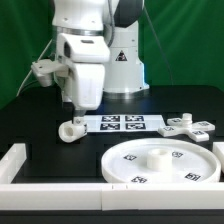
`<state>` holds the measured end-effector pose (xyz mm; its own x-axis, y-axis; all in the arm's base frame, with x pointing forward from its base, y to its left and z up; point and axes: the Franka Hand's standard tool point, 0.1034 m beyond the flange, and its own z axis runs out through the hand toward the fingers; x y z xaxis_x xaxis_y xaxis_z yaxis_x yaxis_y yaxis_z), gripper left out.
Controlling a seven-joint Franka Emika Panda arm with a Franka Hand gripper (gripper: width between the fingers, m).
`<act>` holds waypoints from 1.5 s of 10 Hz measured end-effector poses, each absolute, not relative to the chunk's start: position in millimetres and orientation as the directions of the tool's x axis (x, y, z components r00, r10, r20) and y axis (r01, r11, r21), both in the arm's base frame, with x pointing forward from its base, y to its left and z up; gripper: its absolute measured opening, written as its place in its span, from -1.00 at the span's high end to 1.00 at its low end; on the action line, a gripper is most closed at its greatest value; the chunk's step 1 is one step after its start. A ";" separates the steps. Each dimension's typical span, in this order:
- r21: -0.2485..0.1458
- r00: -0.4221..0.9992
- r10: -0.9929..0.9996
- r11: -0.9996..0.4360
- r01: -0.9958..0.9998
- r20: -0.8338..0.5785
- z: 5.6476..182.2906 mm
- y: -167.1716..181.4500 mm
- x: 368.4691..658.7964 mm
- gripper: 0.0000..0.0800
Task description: Assemble round table
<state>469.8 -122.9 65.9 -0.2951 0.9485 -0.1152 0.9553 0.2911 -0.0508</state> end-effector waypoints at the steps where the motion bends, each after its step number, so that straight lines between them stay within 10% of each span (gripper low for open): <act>1: -0.046 -0.257 0.959 0.253 0.966 -0.117 65.9 -121.5 470.1 -0.62; 4: -0.017 -0.024 0.993 0.023 1.000 -0.112 66.0 -120.3 471.0 -0.62; 7: 0.027 0.510 0.859 -0.509 0.860 -0.038 68.0 -122.7 475.7 -0.62; 9: -0.002 0.735 0.678 -0.735 0.678 -0.023 64.7 -121.0 471.8 -0.62; 15: -0.035 0.942 0.334 -0.942 0.334 -0.013 56.6 -124.9 473.8 -0.62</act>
Offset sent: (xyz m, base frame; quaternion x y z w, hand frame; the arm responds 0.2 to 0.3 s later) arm 0.0000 0.0000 0.0000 0.0000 0.0000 0.1296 0.9916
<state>473.8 -124.9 56.6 0.9423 0.3345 -0.0128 0.3339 -0.9420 -0.0350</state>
